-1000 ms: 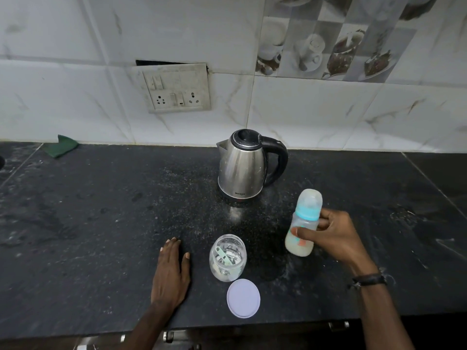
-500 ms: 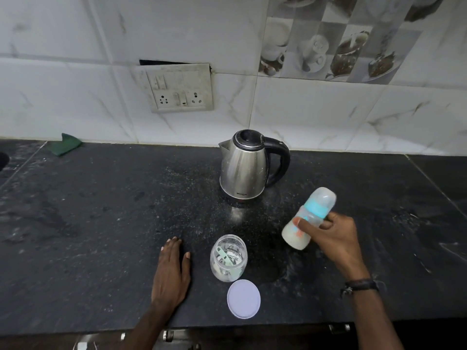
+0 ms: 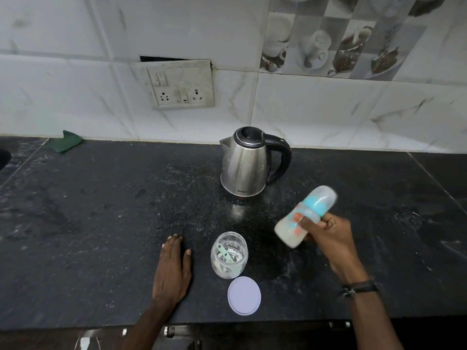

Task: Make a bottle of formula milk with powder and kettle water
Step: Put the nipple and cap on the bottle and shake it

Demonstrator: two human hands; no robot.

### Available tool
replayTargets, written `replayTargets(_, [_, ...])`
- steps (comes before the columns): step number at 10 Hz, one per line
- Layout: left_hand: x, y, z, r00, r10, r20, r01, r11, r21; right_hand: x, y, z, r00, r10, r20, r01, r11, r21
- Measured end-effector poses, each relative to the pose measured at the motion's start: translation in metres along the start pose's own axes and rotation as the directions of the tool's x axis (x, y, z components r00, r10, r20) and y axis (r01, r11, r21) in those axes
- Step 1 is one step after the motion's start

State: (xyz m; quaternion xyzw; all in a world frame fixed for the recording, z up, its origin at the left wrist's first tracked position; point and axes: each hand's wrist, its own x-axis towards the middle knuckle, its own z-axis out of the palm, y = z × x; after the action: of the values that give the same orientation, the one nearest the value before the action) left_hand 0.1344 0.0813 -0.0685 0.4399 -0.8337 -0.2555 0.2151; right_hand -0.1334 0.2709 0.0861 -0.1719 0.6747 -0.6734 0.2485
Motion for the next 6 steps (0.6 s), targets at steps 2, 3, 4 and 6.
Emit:
replayTargets(2, [0.0004, 0.001, -0.0003, 1.0, 0.0, -0.004, 0.0, 1.0, 0.001, 0.0014, 0.0009, -0.0002, 0.991, 0.014, -0.135, -0.004, 0.997, 0.072])
replayTargets(3, [0.0008, 0.0001, -0.0009, 1.0, 0.011, -0.012, -0.011, 1.0, -0.002, -0.0032, 0.003, 0.0033, 0.997, 0.048, 0.056, -0.046, 0.998, -0.029])
replayTargets(4, [0.0008, 0.0006, -0.0006, 1.0, 0.008, -0.009, -0.008, 1.0, -0.001, -0.0024, 0.0022, 0.0022, 0.993, 0.02, -0.115, -0.01, 0.996, 0.087])
replayTargets(6, [0.0011, -0.0005, -0.0007, 1.0, 0.018, -0.01, -0.018, 1.0, 0.005, -0.0046, 0.0051, 0.0013, 0.999, 0.012, -0.041, -0.01, 0.999, 0.05])
